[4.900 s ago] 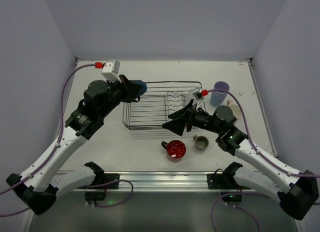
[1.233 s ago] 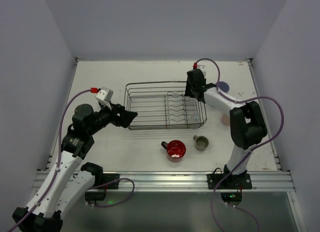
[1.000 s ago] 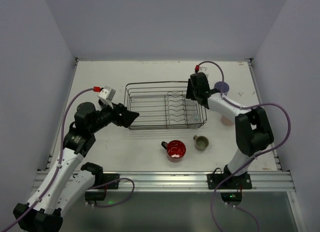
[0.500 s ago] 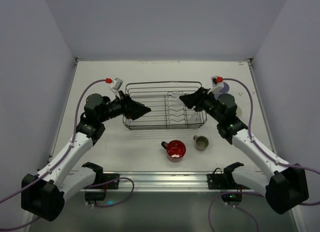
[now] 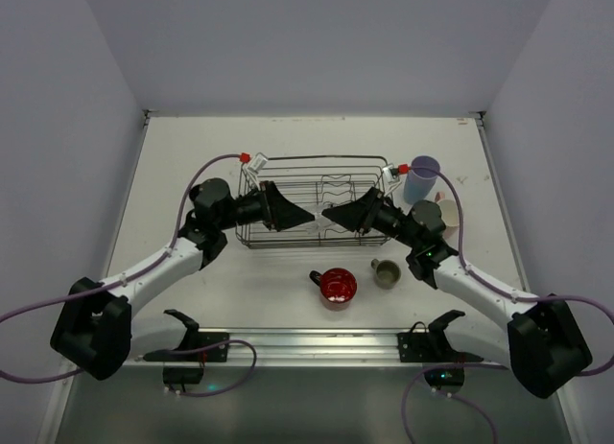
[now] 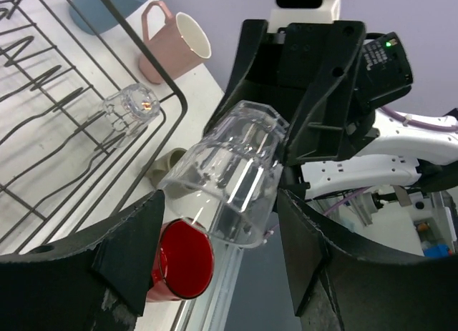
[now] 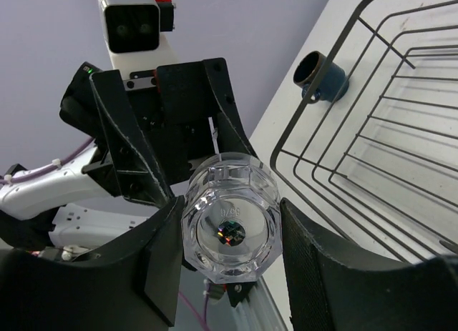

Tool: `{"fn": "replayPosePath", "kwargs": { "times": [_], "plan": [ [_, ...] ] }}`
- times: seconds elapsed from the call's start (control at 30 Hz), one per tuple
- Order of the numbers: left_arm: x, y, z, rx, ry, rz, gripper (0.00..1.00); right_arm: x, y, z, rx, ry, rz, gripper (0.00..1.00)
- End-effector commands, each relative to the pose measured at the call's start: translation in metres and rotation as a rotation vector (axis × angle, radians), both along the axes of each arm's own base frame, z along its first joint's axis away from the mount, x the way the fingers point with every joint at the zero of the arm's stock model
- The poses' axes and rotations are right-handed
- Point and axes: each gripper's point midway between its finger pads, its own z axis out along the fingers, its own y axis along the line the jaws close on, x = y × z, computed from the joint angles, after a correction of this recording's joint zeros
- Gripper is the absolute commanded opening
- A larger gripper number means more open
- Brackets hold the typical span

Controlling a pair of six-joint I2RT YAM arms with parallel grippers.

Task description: Unload the cups from the dish rack

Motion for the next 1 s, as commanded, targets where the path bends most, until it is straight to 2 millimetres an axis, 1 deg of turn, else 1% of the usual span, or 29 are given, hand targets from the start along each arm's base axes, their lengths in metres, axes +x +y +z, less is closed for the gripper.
{"fn": "replayPosePath", "kwargs": {
  "times": [0.0,0.07,0.1,0.13,0.17,0.2,0.3,0.33,0.4,0.43,0.5,0.53,0.6,0.63,0.67,0.7,0.73,0.77,0.8,0.83,0.87,0.93,0.97],
  "plan": [
    [-0.004,-0.012,0.030,-0.077,-0.063,-0.034,0.66,-0.007,0.005,0.020,0.087,-0.058,0.039,0.18],
    [-0.006,-0.014,0.029,-0.080,-0.057,-0.040,0.61,-0.005,0.006,0.014,0.085,-0.039,0.042,0.18],
    [-0.008,-0.016,0.028,-0.083,-0.043,-0.049,0.59,-0.003,0.006,0.015,0.093,-0.044,0.036,0.18],
    [-0.009,-0.017,0.030,-0.090,-0.048,-0.053,0.55,-0.003,0.007,0.013,0.094,-0.040,0.038,0.18],
    [-0.010,-0.018,0.029,-0.093,-0.043,-0.058,0.53,-0.002,0.008,0.010,0.096,-0.026,0.042,0.18],
    [-0.011,-0.020,0.027,-0.093,-0.037,-0.064,0.51,-0.003,0.009,0.013,0.104,-0.034,0.048,0.18],
    [-0.013,-0.022,0.027,-0.102,-0.036,-0.069,0.33,-0.004,0.011,0.011,0.118,-0.020,0.065,0.19],
    [-0.013,-0.021,0.030,-0.110,-0.045,-0.066,0.18,-0.005,0.011,0.010,0.121,-0.012,0.067,0.19],
    [-0.012,-0.021,0.033,-0.114,-0.058,-0.056,0.06,-0.005,0.011,0.007,0.119,-0.007,0.062,0.21],
    [-0.012,-0.020,0.033,-0.113,-0.059,-0.051,0.00,-0.005,0.010,0.007,0.120,-0.007,0.059,0.25],
    [-0.010,-0.019,0.035,-0.102,-0.068,-0.035,0.00,-0.004,0.009,0.005,0.118,-0.001,0.050,0.34],
    [-0.009,-0.018,0.035,-0.095,-0.069,-0.027,0.00,-0.005,0.008,0.004,0.118,0.000,0.047,0.49],
    [-0.006,-0.016,0.035,-0.065,-0.079,-0.007,0.00,-0.005,0.007,0.003,0.115,0.002,0.042,0.63],
    [-0.004,-0.015,0.035,-0.046,-0.080,0.005,0.00,-0.006,0.006,0.003,0.113,-0.001,0.040,0.74],
    [-0.001,-0.014,0.035,-0.022,-0.088,0.023,0.00,-0.006,0.005,0.003,0.111,-0.002,0.033,0.79],
    [0.006,-0.011,0.049,-0.013,-0.119,0.063,0.00,-0.004,0.004,0.001,0.108,0.002,0.020,0.85],
    [0.008,-0.006,0.038,0.054,-0.112,0.081,0.00,-0.005,0.003,0.000,0.103,0.004,0.017,0.90],
    [0.012,-0.002,0.041,0.079,-0.125,0.108,0.00,-0.005,0.002,0.001,0.096,-0.009,0.012,0.97],
    [0.022,0.007,0.059,0.093,-0.161,0.169,0.00,-0.005,0.002,-0.002,0.084,0.000,0.006,0.99],
    [0.024,0.016,0.049,0.163,-0.150,0.193,0.00,-0.005,0.001,-0.003,0.077,0.002,0.000,0.99],
    [0.034,0.029,0.054,0.189,-0.161,0.246,0.00,-0.006,-0.001,-0.002,0.072,-0.015,-0.004,0.99],
    [0.045,0.054,0.052,0.292,-0.144,0.315,0.00,-0.005,-0.004,-0.005,0.053,-0.017,-0.020,0.99],
    [0.059,0.075,0.052,0.334,-0.132,0.384,0.00,-0.006,-0.004,-0.006,0.046,-0.020,-0.024,0.99]
  ]
}}
